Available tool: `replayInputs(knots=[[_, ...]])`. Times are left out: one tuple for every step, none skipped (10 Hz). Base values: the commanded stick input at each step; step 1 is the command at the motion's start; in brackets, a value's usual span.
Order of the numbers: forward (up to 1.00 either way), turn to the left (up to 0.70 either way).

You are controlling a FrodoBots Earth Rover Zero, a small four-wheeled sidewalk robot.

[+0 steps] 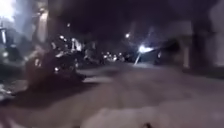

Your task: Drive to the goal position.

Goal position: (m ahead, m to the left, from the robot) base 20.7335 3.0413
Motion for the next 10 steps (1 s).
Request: replayInputs(knots=[[0.85,0.00],[0.85,0.00],[0.85,0.00],[0.85,0.00],[0.85,0.00],[0.85,0.00],[0.85,0.00],[0.85,0.00],[0.85,0.00],[0.85,0.00]])
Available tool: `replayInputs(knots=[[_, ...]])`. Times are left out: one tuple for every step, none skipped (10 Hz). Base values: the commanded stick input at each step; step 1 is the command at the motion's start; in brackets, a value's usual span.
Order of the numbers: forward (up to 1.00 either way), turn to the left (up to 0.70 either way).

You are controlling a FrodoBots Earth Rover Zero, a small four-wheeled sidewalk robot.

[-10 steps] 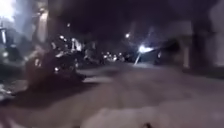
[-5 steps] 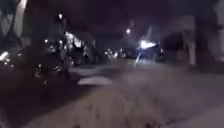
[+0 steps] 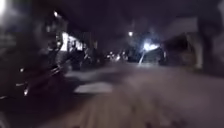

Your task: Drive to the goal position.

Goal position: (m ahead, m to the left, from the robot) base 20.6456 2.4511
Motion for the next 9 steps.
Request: replayInputs(knots=[[0.85,0.00],[0.85,0.00],[0.85,0.00],[0.85,0.00],[0.85,0.00],[0.85,0.00],[0.85,0.00],[0.85,0.00],[0.85,0.00]])
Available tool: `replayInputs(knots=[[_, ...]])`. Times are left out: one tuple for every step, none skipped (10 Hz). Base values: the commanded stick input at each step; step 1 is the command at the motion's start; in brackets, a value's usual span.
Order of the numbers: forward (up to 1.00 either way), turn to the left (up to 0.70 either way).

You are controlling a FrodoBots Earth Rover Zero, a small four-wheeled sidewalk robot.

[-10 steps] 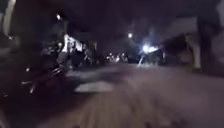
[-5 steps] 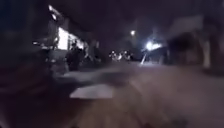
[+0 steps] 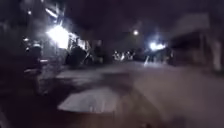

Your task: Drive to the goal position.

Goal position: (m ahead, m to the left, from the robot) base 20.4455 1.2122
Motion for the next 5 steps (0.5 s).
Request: replayInputs(knots=[[0.85,0.00],[0.85,0.00],[0.85,-0.04],[0.85,-0.01],[0.85,0.00]])
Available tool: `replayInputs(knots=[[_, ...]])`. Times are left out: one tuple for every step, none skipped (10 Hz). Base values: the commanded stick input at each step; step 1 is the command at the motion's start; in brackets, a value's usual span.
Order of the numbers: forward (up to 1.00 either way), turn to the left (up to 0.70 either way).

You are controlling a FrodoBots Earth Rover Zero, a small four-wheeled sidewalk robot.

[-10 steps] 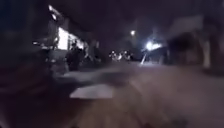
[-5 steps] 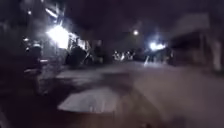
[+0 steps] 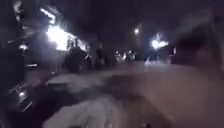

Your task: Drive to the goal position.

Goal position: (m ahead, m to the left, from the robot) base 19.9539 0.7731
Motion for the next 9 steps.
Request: replayInputs(knots=[[0.85,0.00],[0.85,0.00],[0.48,0.00],[0.69,0.00],[0.85,0.00],[0.85,0.00],[0.85,0.00],[0.85,-0.32],[0.85,-0.05]])
